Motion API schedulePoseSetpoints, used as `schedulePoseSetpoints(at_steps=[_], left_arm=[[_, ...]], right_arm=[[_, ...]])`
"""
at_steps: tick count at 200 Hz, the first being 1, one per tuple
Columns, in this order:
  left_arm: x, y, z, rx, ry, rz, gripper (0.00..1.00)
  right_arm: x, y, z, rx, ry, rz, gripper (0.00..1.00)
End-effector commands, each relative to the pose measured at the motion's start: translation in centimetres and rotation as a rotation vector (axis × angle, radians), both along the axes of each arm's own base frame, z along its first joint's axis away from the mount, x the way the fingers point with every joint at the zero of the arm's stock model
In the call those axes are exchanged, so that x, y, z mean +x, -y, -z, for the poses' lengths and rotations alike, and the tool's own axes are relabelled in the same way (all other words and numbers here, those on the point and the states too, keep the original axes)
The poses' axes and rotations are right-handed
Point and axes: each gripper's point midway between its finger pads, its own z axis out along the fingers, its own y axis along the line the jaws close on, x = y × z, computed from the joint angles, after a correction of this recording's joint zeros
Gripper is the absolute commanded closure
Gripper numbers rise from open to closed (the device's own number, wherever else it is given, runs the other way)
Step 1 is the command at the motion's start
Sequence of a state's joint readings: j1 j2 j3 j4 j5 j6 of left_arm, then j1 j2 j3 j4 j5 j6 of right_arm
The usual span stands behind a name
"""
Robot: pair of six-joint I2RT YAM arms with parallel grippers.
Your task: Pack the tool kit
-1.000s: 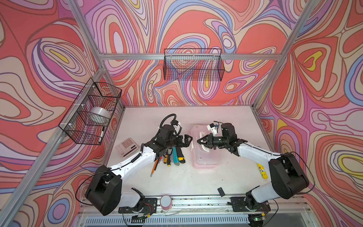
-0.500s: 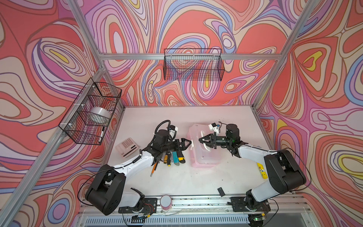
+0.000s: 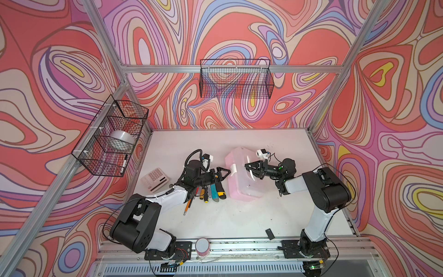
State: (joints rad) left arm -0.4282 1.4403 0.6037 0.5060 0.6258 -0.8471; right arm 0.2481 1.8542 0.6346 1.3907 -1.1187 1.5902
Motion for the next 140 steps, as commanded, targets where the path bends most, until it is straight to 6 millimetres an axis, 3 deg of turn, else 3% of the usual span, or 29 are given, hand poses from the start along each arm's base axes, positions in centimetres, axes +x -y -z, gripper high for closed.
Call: schedulePoseSetpoints(at_steps=[1,82,140], left_arm=[[0.4,0.4,-1.3,-0.046,0.033,0.008,0.14],[2.0,2.7,-2.8,-0.193,0.028,0.076,0.27],[2.2,4.0,-3.4,-0.225,0.021,0.118,0.29]], right_arm=[[-0.4,0.1,1.5,-0.029,0.007,0.003,1.0],[-0.3,0.0,3.0,-0.057,-0.021,0.002,1.0],[0.0,-0.1,3.7,-0.06,-0.038,-0.002,1.0]])
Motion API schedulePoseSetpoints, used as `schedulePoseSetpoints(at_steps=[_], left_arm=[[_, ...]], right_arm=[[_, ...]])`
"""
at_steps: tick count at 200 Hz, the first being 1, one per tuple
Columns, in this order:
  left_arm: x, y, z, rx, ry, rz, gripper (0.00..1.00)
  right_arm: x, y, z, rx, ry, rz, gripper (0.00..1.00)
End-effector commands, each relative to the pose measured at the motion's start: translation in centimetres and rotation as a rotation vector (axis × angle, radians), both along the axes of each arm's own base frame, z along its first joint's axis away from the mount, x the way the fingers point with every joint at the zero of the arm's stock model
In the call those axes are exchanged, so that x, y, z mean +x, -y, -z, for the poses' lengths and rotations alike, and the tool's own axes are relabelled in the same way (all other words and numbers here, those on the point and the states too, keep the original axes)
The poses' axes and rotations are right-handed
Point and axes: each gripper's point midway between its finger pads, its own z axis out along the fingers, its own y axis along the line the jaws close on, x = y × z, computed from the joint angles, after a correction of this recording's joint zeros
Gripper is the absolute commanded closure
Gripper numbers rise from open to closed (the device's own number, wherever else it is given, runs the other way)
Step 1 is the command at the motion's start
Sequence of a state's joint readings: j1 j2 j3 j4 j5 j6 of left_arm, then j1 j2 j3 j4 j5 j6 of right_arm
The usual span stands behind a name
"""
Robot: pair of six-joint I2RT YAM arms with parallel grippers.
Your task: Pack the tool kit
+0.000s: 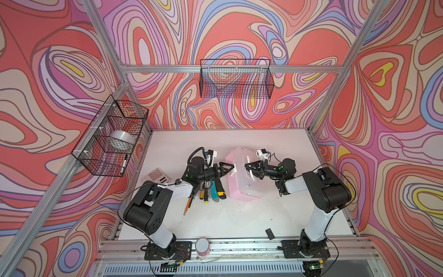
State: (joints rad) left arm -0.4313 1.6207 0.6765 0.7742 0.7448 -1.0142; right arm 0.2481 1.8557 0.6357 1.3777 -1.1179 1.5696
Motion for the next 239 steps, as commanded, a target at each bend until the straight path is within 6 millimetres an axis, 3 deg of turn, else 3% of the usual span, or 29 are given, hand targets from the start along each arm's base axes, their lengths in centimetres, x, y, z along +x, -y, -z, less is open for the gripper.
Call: schedulePoseSetpoints(at_steps=[1,85,118,159,239], left_arm=[[0.2,1.2,-1.8,-0.052,0.037,0.046,0.29],[-0.2,1.9,0.0,-0.068,-0.006,0.095,0.3],[-0.4,2.1,-1.3,-0.112,0.013,0.123,0.3],[0.0,1.1,-5.1,-0.303,0.047,0.163,0.29],[-0.1,0.8,-7.6,-0.336,0.067,0.183,0.3]], right_arm=[[0.0,-0.1,3.5,-0.053,-0.045,-0.003,1.0],[0.3,-0.2,3.7,-0.074,-0.041,-0.011,1.0],[0.3,-0.2,4.4,-0.105,-0.053,-0.01,1.0],[0.6,-0.3,4.7,-0.107,-0.061,-0.011,1.0],[0.9,0.0,5.7,-0.184,-0.071,0.015,1.0]])
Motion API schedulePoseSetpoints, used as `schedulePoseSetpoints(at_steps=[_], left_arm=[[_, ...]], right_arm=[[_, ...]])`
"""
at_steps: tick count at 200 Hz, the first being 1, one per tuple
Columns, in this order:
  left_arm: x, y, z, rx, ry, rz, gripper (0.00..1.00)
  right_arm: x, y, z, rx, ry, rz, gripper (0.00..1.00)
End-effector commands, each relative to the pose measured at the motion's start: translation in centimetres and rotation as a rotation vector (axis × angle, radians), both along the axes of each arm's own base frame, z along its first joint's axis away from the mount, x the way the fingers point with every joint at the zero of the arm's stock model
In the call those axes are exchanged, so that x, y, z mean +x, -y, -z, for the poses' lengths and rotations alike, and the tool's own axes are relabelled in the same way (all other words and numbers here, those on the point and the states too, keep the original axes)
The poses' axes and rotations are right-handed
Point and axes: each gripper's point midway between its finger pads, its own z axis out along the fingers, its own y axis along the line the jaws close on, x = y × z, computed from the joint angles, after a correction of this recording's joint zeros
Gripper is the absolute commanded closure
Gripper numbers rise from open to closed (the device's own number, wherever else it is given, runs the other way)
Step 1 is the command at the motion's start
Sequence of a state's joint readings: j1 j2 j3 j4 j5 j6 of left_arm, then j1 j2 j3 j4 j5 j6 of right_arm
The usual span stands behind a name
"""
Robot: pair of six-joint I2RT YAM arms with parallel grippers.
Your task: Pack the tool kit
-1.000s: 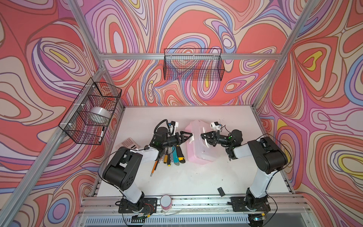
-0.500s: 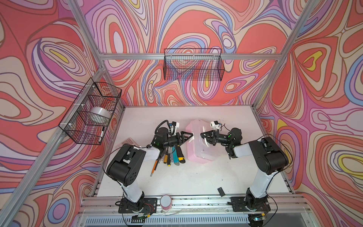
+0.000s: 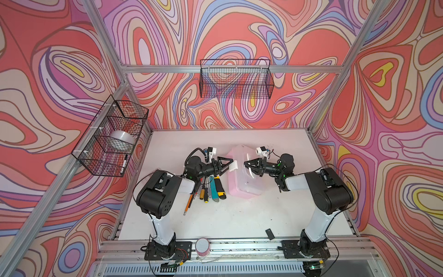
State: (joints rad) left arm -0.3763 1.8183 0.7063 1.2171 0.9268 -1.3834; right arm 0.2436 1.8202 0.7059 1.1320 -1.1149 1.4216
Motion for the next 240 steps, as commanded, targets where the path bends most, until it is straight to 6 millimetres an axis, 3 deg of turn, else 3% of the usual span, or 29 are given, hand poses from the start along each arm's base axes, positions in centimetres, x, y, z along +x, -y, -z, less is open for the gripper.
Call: schedulePoseSetpoints(at_steps=[1,42,45,68,96,118,137,187,240], left_arm=[[-1.3,0.4,-5.8,-0.09,0.173,0.063,0.3],[-0.7,-1.1,-5.4,-0.051,0.161,0.021,0.29],[-0.6,-1.2,-5.1,-0.042,0.152,0.015,0.29],[0.3,-2.6,-2.3,0.094,0.096,-0.05,0.29],[0.2,-5.0,0.9,0.397,0.056,-0.147,0.24],[-0.1,-6.4,0.5,0.523,0.089,-0.182,0.2],[-0.1,-6.7,0.3,0.554,0.091,-0.186,0.2],[-0.4,-6.3,1.1,0.562,0.075,-0.172,0.19],[-1.0,-5.5,0.8,0.639,0.107,-0.16,0.19]], right_arm=[[-0.6,0.1,5.5,-0.121,-0.08,0.005,1.0],[-0.4,0.5,6.0,-0.222,-0.081,0.016,1.0],[-0.4,0.5,5.2,-0.225,-0.06,0.02,1.0],[-0.4,1.1,5.1,-0.326,-0.05,0.038,1.0],[-0.4,2.2,4.2,-0.452,-0.032,0.087,1.0],[-0.5,2.7,3.4,-0.483,-0.013,0.113,1.0],[-0.7,2.6,4.3,-0.549,-0.025,0.113,1.0],[-1.8,-0.1,5.7,-0.627,-0.022,0.05,1.0],[-1.5,-0.5,1.9,-0.601,0.043,0.066,1.0]])
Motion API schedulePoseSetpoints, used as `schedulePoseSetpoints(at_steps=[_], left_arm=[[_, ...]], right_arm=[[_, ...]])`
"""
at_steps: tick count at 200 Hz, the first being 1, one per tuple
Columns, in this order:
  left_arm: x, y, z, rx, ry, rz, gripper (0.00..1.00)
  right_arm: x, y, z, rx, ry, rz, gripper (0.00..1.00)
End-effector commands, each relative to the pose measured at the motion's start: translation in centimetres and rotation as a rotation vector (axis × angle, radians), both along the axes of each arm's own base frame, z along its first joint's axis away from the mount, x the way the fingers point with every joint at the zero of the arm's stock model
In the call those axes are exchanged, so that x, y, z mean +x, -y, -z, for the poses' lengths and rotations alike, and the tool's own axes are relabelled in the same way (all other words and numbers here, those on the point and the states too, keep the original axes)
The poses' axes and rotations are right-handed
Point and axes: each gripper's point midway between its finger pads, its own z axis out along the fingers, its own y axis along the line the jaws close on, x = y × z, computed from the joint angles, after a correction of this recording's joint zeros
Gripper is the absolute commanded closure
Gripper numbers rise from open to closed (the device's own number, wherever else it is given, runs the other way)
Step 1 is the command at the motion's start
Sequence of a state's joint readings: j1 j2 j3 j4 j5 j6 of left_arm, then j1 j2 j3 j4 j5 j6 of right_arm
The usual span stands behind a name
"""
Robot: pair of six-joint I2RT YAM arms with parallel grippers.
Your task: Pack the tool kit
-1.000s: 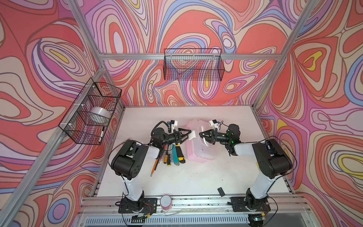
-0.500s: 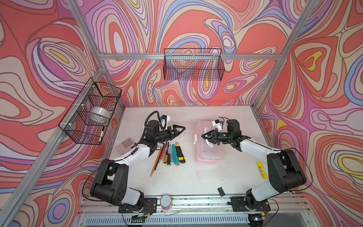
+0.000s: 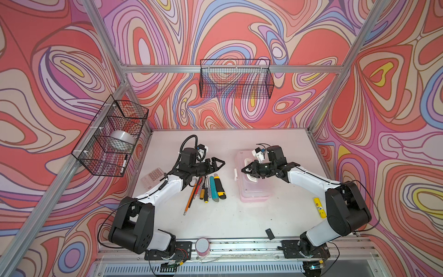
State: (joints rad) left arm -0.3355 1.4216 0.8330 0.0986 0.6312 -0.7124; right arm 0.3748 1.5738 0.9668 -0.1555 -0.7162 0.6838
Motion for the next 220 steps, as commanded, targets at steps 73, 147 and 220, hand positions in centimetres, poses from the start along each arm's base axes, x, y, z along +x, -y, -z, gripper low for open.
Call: schedulePoseSetpoints(at_steps=[73,147,220], left_arm=[[-1.1,4.5,2.1,0.286,0.012,0.089,0.19],[-1.7,5.9,5.1,0.355,-0.037,0.121,0.18],[-1.0,4.2,7.3,0.507,-0.076,0.098,0.19]], right_arm=[[-0.4,0.1,-2.4,0.015,0.056,0.001,1.0],[-0.4,-0.2,-2.4,0.039,0.066,-0.017,1.0],[-0.9,-0.8,-4.6,0.102,0.107,-0.053,1.0]])
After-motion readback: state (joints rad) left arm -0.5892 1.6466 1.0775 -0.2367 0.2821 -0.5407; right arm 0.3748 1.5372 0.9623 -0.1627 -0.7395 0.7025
